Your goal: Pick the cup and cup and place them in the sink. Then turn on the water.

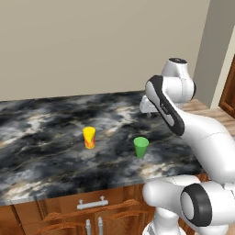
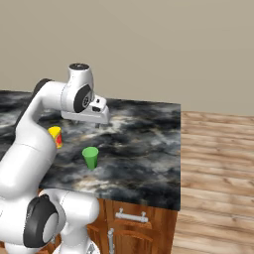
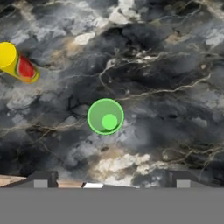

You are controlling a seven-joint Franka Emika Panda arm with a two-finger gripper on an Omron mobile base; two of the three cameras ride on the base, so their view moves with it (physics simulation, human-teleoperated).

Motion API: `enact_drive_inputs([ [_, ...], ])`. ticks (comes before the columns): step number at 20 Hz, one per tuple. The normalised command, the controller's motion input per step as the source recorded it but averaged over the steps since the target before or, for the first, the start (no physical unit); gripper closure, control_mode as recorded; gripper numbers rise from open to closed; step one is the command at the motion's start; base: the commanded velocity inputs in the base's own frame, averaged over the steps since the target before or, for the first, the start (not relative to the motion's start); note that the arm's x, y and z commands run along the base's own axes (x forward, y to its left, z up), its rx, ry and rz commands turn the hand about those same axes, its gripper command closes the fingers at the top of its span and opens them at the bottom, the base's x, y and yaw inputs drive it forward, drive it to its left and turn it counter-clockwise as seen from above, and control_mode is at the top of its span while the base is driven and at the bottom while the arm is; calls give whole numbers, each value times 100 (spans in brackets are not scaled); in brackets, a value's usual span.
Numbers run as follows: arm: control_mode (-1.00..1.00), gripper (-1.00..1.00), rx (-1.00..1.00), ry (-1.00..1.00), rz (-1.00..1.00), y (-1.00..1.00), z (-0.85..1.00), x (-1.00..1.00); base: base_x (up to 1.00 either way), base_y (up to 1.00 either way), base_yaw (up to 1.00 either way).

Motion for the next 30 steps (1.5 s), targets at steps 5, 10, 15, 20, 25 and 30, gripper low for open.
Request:
enact_drive_inputs([
  [5, -100, -100, 0, 14, 0, 0, -23, 5, 0, 0, 0],
  [10, -100, -100, 0, 15, 0, 0, -19, 11, 0, 0, 0],
  [15, -100, -100, 0, 8, 0, 0, -17, 26, 0, 0, 0],
  [20, -100, -100, 0, 2, 0, 0, -23, 29, 0, 0, 0],
  [25, -100, -100, 0, 0, 0, 0, -23, 23, 0, 0, 0],
  [30, -100, -100, -1, 0, 1, -1, -26, 15, 0, 0, 0],
])
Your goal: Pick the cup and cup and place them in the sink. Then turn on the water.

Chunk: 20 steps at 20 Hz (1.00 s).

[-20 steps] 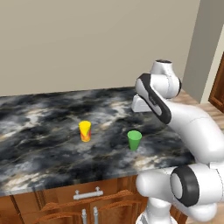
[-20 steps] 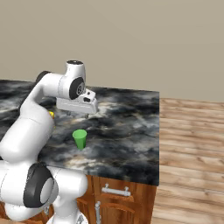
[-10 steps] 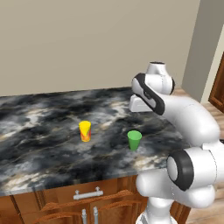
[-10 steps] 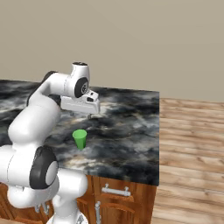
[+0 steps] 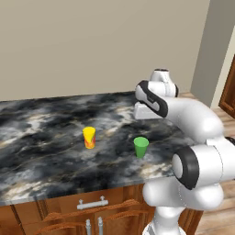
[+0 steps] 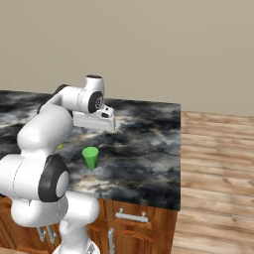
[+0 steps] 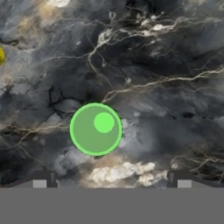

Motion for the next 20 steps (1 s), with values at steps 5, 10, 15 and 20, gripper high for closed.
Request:
enact_drive_inputs([
  [5, -100, -100, 0, 0, 0, 0, -21, 7, 0, 0, 0],
  [10, -100, -100, -1, 0, 1, 0, -26, 6, 0, 0, 0],
  [15, -100, -100, 0, 1, 0, 0, -14, 0, 0, 0, 0],
  [20, -100, -100, 0, 1, 0, 0, -8, 0, 0, 0, 0],
])
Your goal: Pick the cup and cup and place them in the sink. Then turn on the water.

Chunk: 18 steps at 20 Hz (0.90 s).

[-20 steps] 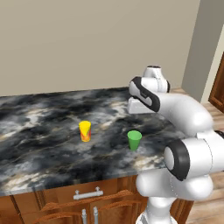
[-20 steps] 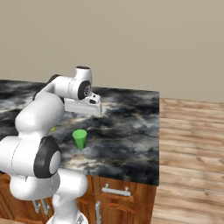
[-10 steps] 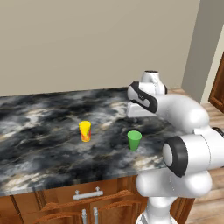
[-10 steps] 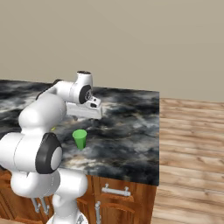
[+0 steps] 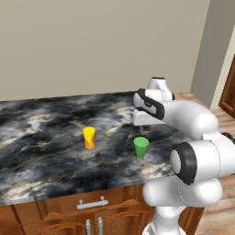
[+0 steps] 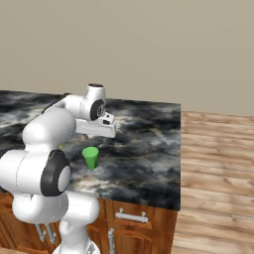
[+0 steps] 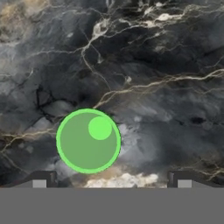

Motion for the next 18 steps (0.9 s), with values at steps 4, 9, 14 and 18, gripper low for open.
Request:
enact_drive_inputs([
  [4, -100, -100, 0, 0, 0, 0, -11, 0, 0, 0, 0],
  [9, -100, -100, 0, 0, 0, 0, -9, 0, 0, 0, 0],
  [14, -100, -100, 0, 0, 0, 0, -12, 0, 0, 0, 0],
  [18, -100, -100, 0, 0, 0, 0, -16, 2, 0, 0, 0],
])
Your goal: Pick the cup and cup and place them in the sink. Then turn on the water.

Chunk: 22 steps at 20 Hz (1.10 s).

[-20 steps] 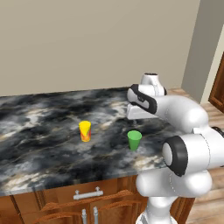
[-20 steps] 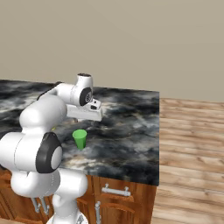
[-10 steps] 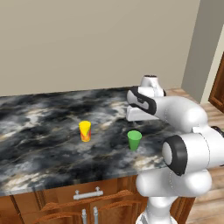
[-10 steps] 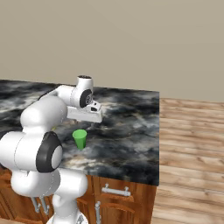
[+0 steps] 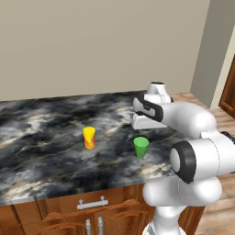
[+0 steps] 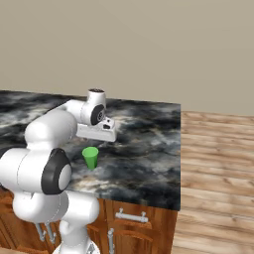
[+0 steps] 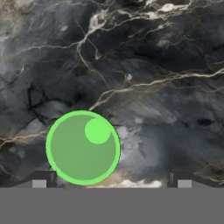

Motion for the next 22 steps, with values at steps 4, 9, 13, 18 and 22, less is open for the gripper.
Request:
enact_drive_inputs([
  [4, -100, -100, 0, 1, 0, 0, -13, 0, 0, 0, 0],
  [9, -100, -100, 0, 0, 0, 0, -13, 0, 0, 0, 0],
  [13, -100, -100, 0, 1, 0, 0, -10, 0, 0, 0, 0],
  [18, -100, -100, 0, 1, 1, 0, -11, 0, 0, 0, 0],
  [22, -100, -100, 0, 1, 1, 0, -10, 4, 0, 0, 0],
])
